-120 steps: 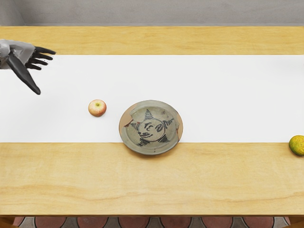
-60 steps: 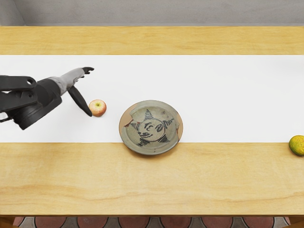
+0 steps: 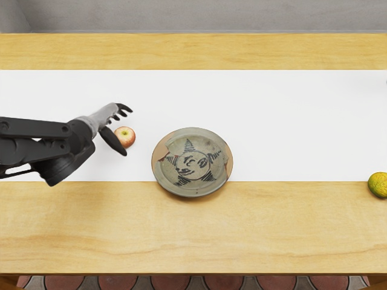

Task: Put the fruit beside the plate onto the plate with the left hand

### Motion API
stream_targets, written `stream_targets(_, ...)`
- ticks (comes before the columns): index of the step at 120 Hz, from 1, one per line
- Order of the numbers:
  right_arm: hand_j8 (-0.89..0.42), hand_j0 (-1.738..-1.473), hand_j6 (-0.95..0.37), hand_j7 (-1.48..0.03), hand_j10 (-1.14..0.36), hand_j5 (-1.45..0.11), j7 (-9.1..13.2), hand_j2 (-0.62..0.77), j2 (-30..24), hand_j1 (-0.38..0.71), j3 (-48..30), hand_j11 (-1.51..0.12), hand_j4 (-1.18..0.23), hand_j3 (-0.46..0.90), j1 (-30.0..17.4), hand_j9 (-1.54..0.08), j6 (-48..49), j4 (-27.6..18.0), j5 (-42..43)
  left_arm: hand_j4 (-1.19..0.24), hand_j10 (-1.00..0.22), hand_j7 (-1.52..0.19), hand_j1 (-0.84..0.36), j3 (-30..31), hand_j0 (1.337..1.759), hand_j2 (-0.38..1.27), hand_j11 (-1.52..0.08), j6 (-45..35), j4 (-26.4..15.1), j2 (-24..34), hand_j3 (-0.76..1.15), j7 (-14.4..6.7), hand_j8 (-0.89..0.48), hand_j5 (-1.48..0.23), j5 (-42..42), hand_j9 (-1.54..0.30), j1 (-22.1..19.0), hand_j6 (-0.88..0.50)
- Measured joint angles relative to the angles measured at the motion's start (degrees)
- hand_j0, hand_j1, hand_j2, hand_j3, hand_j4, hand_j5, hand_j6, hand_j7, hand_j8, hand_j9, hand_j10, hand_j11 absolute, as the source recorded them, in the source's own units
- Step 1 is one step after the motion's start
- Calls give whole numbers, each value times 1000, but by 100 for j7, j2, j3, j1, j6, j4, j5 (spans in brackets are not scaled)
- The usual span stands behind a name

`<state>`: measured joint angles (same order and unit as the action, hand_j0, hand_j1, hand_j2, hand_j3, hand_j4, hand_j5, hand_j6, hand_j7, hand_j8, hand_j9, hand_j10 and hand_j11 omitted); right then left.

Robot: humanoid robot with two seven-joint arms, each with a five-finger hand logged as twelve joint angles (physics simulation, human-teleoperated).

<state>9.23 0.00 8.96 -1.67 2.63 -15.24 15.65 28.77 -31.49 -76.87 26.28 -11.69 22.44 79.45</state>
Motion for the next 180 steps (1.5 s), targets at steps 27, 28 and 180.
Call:
stream_targets(27,-20,-1658,-20,-26,-20,-26,0,-4,0,-324,0,-26,-20,0,0,-26,-1,0,0,-354,-354,-460,-75,18,1658,72,-460,-67,13,3,0,-1,-355,-460,9,-460,-41,-355)
stream_targets(28,-20,-1658,-20,-26,-20,-26,0,-4,0,-324,0,-26,-20,0,0,-26,-1,0,0,-356,-357,-463,-78,19,1658,72,-463,-79,13,1,0,-2,-357,-463,9,-463,-43,-357)
stream_targets(180,-20,-1658,-20,-26,-20,-26,0,-4,0,-324,0,-26,-20,0,0,-26,0,1,0,-632,-613,-871,-252,155,1653,302,-883,-154,-25,-172,0,-9,-425,-877,-19,-883,17,-458)
